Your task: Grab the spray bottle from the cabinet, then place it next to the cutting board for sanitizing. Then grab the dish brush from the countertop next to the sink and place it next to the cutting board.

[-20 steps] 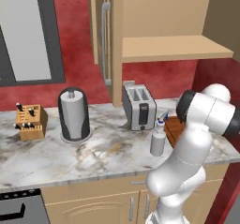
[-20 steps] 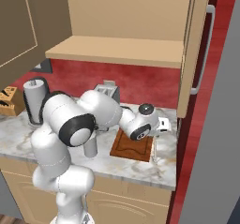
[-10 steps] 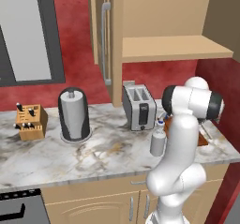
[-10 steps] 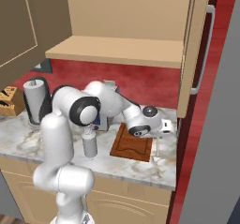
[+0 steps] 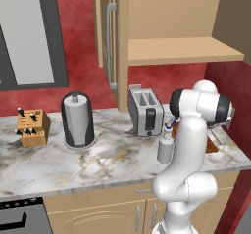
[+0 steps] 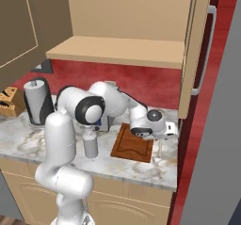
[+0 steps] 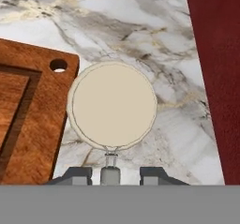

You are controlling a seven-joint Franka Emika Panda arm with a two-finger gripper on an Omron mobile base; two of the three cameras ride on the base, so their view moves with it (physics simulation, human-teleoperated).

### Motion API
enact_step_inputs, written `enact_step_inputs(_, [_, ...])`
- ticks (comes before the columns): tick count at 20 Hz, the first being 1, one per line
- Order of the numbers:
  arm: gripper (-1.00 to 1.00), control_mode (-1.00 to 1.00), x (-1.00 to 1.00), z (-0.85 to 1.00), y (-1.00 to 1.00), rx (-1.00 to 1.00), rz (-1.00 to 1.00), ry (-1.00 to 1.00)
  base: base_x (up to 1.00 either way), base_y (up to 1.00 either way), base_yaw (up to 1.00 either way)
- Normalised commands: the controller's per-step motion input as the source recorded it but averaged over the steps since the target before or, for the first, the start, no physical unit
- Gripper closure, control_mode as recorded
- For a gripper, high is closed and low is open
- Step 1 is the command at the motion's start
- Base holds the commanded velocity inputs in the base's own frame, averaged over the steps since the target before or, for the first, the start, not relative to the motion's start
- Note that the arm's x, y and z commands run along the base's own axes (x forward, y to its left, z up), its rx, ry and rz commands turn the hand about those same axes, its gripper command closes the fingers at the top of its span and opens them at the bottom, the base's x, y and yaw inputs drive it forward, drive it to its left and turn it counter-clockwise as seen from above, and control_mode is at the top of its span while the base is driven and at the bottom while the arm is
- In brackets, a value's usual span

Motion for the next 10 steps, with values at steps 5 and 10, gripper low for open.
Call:
enact_step_inputs(5, [-1.00,-1.00,0.00,0.02,0.25,0.00,-0.01,-0.03,0.00,0.00,0.00])
enact_step_inputs(10, [-1.00,-1.00,-0.08,0.50,0.27,0.00,-0.05,-0.07,0.00,0.00,0.00])
